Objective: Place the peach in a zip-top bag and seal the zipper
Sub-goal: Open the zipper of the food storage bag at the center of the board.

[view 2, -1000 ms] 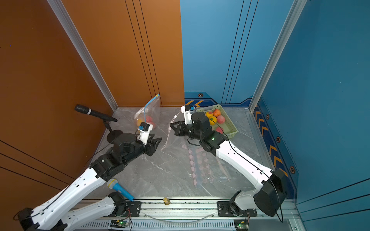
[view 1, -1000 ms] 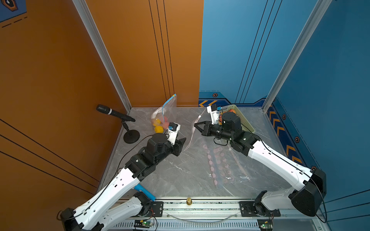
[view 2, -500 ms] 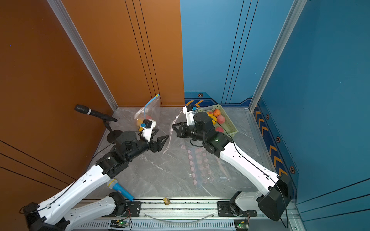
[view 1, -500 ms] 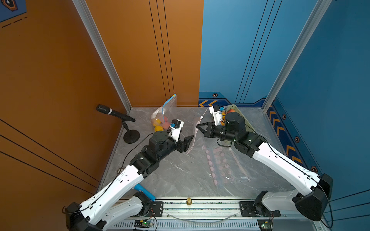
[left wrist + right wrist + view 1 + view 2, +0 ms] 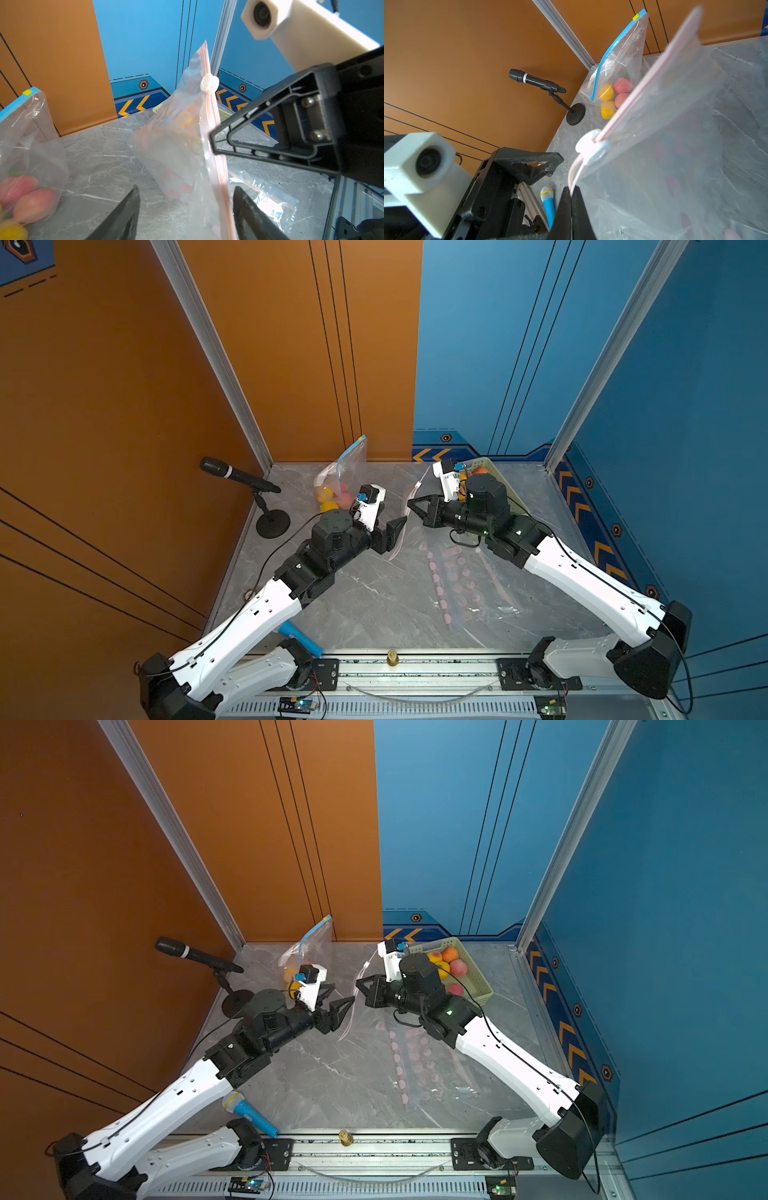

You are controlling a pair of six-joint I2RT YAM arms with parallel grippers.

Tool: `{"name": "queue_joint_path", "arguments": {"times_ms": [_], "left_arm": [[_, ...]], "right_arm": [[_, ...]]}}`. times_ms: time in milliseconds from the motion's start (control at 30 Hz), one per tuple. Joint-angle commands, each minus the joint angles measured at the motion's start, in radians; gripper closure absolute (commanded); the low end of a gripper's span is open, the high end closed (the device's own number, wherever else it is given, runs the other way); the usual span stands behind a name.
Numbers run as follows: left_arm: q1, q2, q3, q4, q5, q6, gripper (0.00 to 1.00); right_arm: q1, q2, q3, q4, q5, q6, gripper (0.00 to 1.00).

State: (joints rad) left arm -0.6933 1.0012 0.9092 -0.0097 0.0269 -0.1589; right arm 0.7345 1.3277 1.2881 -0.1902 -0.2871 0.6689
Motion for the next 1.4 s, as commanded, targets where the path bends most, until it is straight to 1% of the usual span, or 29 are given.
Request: {"name": "queue_joint_path", "arguments": {"times_ms": [0, 200, 233, 333, 367, 600, 700, 733, 800, 833, 967, 1033, 1233, 1367], "left_arm": [[0.001, 0.007, 0.023, 0.022, 0.008, -0.012, 0.3], [0.001, 0.028, 0.028, 0.027, 0.006, -0.022, 0.29], [0.0, 0.033, 0.029, 0.027, -0.002, -0.027, 0.33], [0.006, 0.048, 0.027, 0.029, -0.013, -0.045, 0.49], [0.008, 0.051, 0.027, 0.034, -0.013, -0.05, 0.53], [0.019, 0.073, 0.02, 0.064, -0.012, -0.074, 0.71], [0.019, 0.079, 0.013, 0.078, -0.026, -0.077, 0.71], [0.019, 0.08, 0.011, 0.082, -0.029, -0.077, 0.69], [0.017, 0.086, 0.005, 0.094, -0.035, -0.077, 0.57], [0.015, 0.089, 0.004, 0.099, -0.036, -0.078, 0.53], [0.005, 0.112, 0.008, 0.099, -0.029, -0.077, 0.52], [0.0, 0.124, 0.01, 0.091, -0.031, -0.076, 0.54], [0.0, 0.145, 0.014, 0.077, -0.04, -0.084, 0.76], [0.005, 0.14, 0.026, 0.066, -0.062, -0.093, 1.0]], "right_arm": [[0.01, -0.018, 0.031, -0.015, 0.018, -0.026, 1.0], [0.017, -0.011, 0.034, -0.014, 0.017, -0.028, 1.0], [0.019, -0.01, 0.035, -0.016, 0.016, -0.026, 1.0], [0.019, -0.007, 0.035, -0.019, 0.016, -0.026, 1.0], [0.022, -0.005, 0.036, -0.023, 0.016, -0.025, 1.0], [0.022, 0.007, 0.037, -0.055, 0.014, -0.022, 1.0], [0.021, 0.014, 0.029, -0.054, 0.008, -0.011, 1.0], [0.022, 0.015, 0.027, -0.052, 0.006, -0.005, 1.0], [0.021, 0.02, 0.022, -0.045, 0.004, 0.006, 1.0], [0.022, 0.022, 0.019, -0.037, 0.003, 0.01, 1.0], [0.023, 0.034, 0.013, -0.016, -0.007, 0.021, 1.0], [0.023, 0.038, 0.014, -0.012, -0.009, 0.021, 1.0], [0.024, 0.028, 0.024, -0.046, 0.01, 0.001, 1.0], [0.026, 0.02, 0.041, -0.12, 0.059, -0.031, 1.0]]}}
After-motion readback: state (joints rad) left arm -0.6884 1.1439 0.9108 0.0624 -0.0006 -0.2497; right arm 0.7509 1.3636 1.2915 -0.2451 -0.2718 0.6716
